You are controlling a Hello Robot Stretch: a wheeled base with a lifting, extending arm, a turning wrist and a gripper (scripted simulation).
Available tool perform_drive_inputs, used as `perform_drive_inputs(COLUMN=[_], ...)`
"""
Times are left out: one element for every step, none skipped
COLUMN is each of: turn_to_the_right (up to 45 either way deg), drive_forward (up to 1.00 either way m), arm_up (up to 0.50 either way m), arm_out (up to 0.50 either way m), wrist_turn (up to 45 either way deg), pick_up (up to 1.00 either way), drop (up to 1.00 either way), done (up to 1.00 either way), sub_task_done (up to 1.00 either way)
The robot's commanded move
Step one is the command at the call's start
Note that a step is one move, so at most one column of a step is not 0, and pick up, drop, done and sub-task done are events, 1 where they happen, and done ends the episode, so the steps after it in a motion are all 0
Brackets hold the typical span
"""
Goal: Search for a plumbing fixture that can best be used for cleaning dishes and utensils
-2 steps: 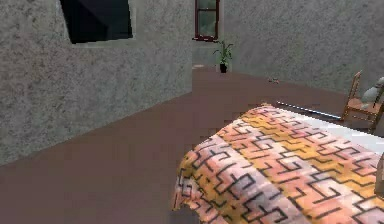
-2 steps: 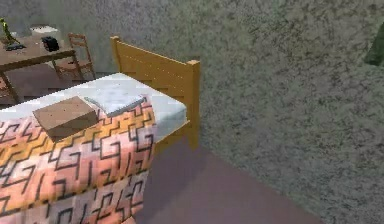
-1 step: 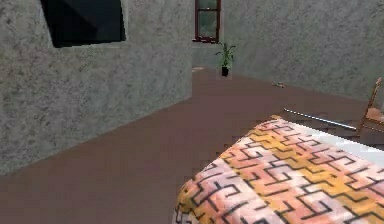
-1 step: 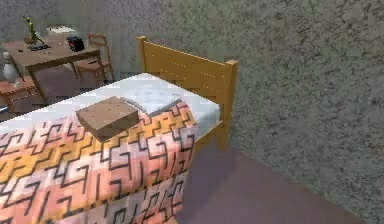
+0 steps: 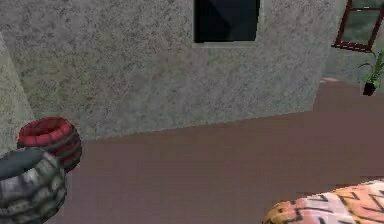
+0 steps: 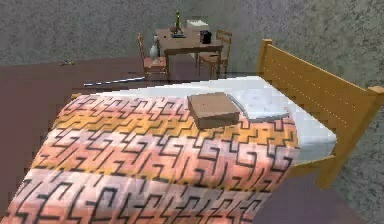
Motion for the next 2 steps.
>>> perform_drive_inputs(turn_to_the_right=[0.0, -6.0], drive_forward=[1.00, 0.00], arm_up=[0.00, 0.00], arm_out=[0.00, 0.00], wrist_turn=[0.0, 0.0], pick_up=[0.00, 0.00], drop=[0.00, 0.00], done=[0.00, 0.00], sub_task_done=[0.00, 0.00])
